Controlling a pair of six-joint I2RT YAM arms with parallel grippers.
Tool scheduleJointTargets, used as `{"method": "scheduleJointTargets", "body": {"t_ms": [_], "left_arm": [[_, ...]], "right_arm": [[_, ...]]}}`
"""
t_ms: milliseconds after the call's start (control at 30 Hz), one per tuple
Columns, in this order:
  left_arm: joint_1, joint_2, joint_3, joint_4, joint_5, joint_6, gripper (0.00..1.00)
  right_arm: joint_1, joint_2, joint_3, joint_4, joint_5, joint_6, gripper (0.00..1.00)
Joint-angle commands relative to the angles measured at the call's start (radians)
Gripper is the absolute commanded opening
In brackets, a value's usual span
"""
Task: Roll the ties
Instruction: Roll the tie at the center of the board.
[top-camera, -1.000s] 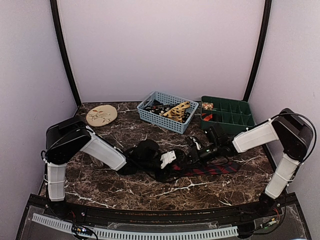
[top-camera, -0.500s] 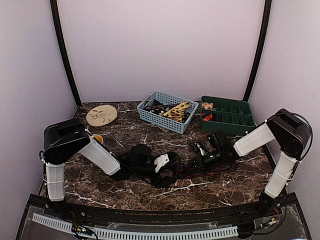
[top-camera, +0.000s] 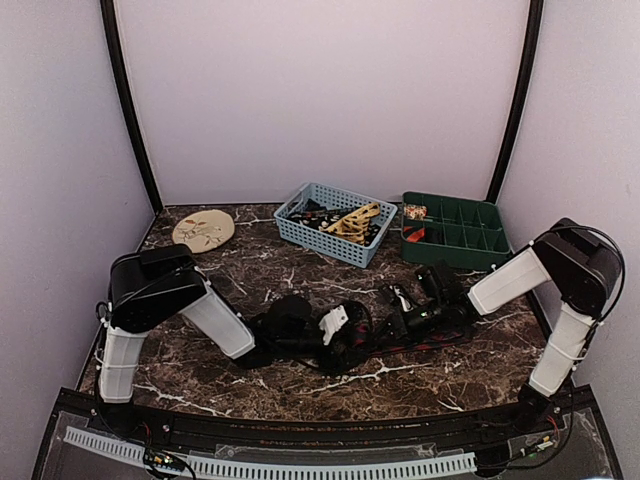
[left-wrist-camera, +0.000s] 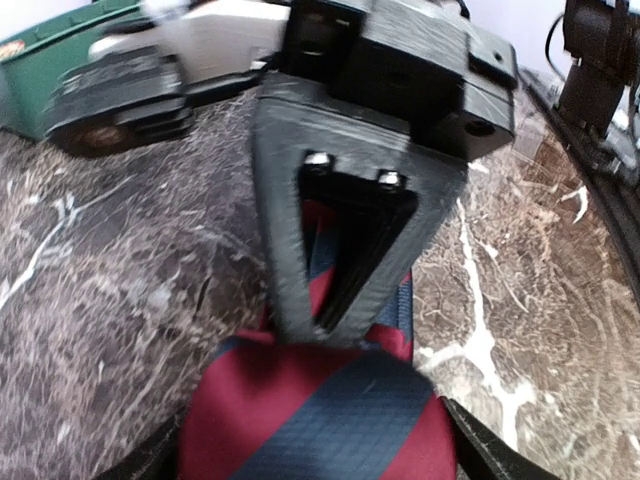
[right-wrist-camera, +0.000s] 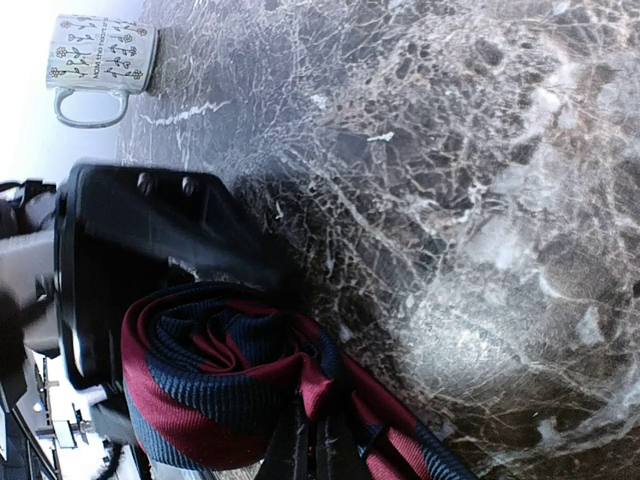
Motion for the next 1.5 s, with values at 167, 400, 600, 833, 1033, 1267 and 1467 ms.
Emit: {"method": "scheduleJointTargets", "body": {"t_ms": [167,400,600,833,1033,1267,1467], "left_arm": [[-0.055,0.023,0.071,-0.222,-0.202,0.223,0.77],[-0.055,0.062,0.081,-0.258,-0.241,0.191,0.66],[-0.053,0.063,0.085,-0.274,-0.225,0.184,0.56],[-0.030,0.041,0.074,-0.277,-0.148,0.164,0.62],[-0.020,-0.042,-0.059,-0.060,-0.008,0.141,0.67],[-0.015,-0.006,-0.074,0.113,0.020,0.008,0.66],[-0.013,0.064,-0.032,0.204,-0.024,-0.062,0.61]], "right_arm": [[0.003,-0.021,0.014,-0.152,0.075,-0.016,0.00],[0.021,-0.058,0.020,-0.174,0.047,0.003,0.00],[0.042,-0.092,0.018,-0.174,0.028,0.032,0.00],[0.034,0.036,-0.002,-0.114,0.040,0.017,0.00],[-0.006,0.100,-0.036,-0.071,0.058,0.002,0.00],[-0.007,0.131,-0.050,-0.050,0.059,-0.004,0.00],[-0.007,0.132,-0.052,-0.039,0.054,-0.003,0.00]]}}
